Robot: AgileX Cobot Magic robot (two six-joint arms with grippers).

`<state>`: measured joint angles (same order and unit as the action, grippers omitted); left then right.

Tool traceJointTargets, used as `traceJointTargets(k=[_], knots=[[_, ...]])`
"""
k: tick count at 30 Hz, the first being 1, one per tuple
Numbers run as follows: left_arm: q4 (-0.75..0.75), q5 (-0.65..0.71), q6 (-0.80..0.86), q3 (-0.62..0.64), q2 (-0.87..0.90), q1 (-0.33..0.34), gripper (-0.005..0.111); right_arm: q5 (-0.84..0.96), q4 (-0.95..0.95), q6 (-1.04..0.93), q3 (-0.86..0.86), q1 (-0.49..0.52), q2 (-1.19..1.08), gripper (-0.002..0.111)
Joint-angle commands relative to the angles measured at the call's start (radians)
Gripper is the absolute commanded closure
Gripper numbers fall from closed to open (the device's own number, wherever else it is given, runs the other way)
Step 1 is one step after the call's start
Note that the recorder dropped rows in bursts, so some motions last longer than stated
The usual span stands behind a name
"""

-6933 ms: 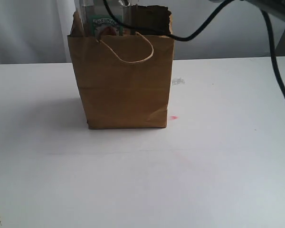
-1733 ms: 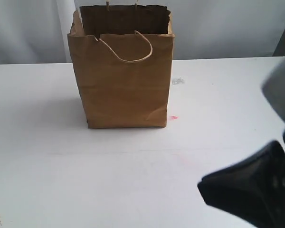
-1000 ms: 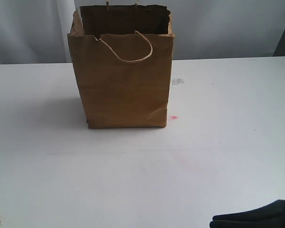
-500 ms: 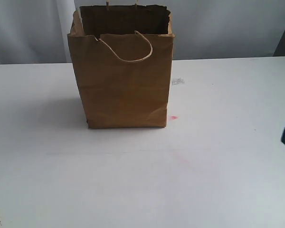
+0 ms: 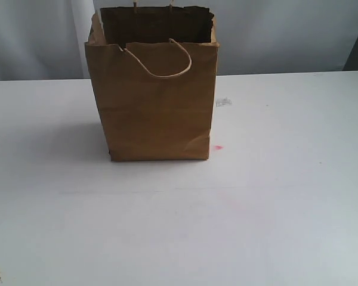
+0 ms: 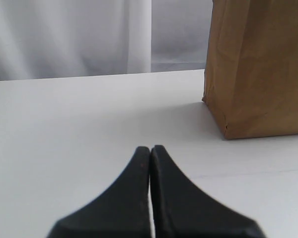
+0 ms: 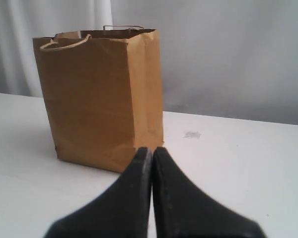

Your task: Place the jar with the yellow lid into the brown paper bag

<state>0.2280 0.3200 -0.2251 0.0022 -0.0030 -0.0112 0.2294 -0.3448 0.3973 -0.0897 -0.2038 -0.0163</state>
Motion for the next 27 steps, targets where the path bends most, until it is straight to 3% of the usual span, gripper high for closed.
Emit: traceJointTargets(k=[1,27], knots=[[-0.004,-0.009,-0.004,-0.002,0.003,-0.005,0.106,-0.016,-0.01,0.003,0.04,0.042,0.016,0.108],[-0.004,-0.009,-0.004,-0.002,0.003,-0.005,0.106,-0.001,0.001,0.0,0.09,0.077,0.016,0.108]])
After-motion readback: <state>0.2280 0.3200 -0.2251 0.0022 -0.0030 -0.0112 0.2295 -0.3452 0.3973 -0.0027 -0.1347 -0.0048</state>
